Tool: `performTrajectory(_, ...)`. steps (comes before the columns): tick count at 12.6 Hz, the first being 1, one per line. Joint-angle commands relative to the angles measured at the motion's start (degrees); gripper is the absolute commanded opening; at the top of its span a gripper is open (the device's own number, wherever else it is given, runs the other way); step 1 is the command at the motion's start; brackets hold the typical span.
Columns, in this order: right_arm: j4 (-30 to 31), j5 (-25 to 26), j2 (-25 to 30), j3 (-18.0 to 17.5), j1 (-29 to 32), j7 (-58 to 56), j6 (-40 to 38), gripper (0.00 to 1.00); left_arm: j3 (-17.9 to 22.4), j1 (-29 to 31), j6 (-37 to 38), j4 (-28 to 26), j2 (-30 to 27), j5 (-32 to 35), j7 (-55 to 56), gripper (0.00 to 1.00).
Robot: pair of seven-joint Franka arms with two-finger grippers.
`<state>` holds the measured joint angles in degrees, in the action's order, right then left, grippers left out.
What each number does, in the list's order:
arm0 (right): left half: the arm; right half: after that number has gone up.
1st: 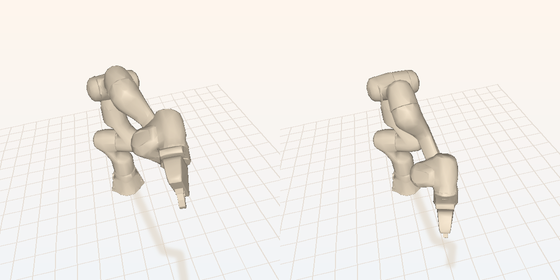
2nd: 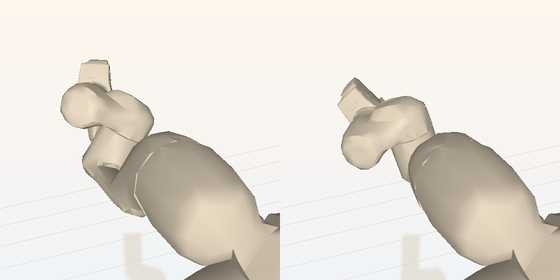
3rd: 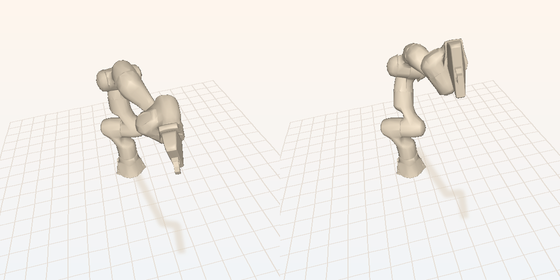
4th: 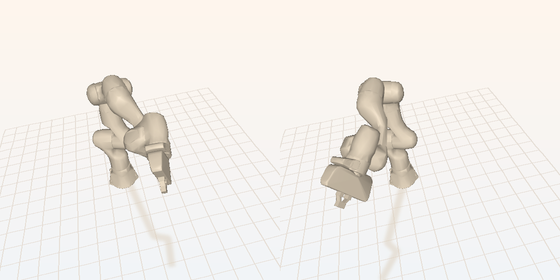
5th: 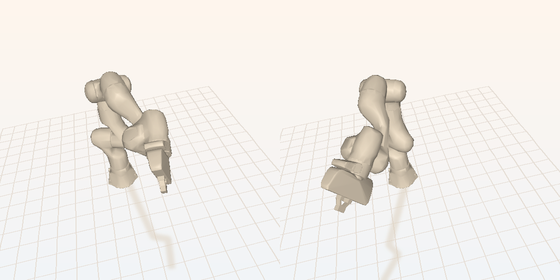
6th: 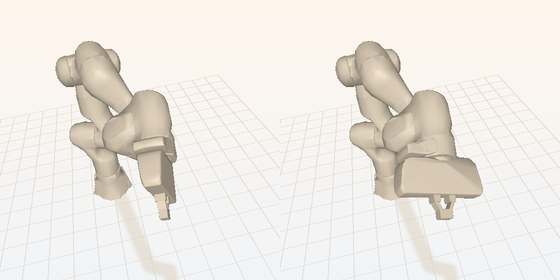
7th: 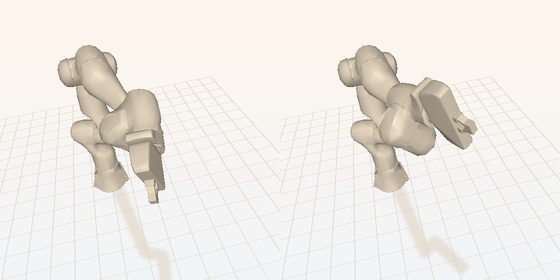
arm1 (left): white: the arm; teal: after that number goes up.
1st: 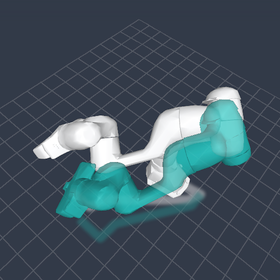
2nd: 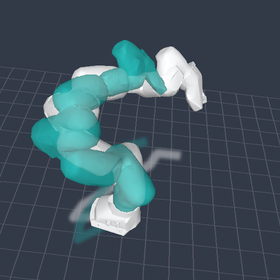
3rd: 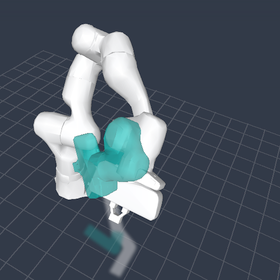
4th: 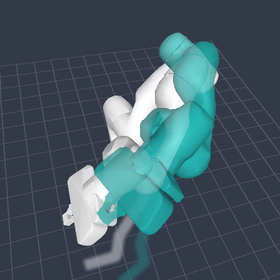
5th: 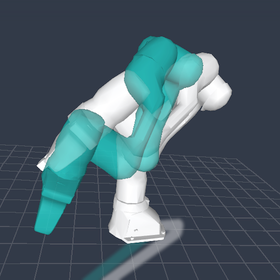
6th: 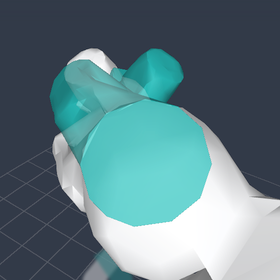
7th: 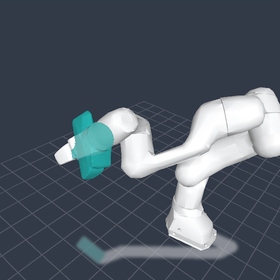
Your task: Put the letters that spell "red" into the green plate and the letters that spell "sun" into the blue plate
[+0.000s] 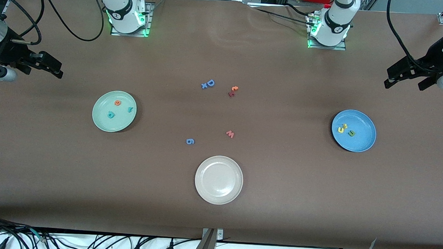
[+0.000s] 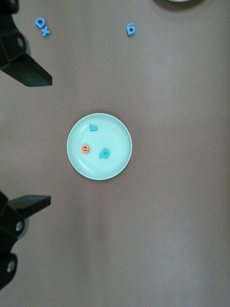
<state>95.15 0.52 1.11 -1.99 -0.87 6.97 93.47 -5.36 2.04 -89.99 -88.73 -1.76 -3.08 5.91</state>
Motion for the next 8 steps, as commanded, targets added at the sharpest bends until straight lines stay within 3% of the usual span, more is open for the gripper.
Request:
performTrajectory(1,-0.49,-0.96,0.12,0.06,0.08,-0.29,-0.83,1.00,-0.62,0.07,-3.79,-8.12,-6.24,1.14,0.07,1.00)
performTrajectory(8,-0.49,-1.84,0.12,0.41,0.08,-0.29,-0.74,1.00,-0.70,0.60,-3.35,-5.22,-3.51,1.14,-0.02,1.00)
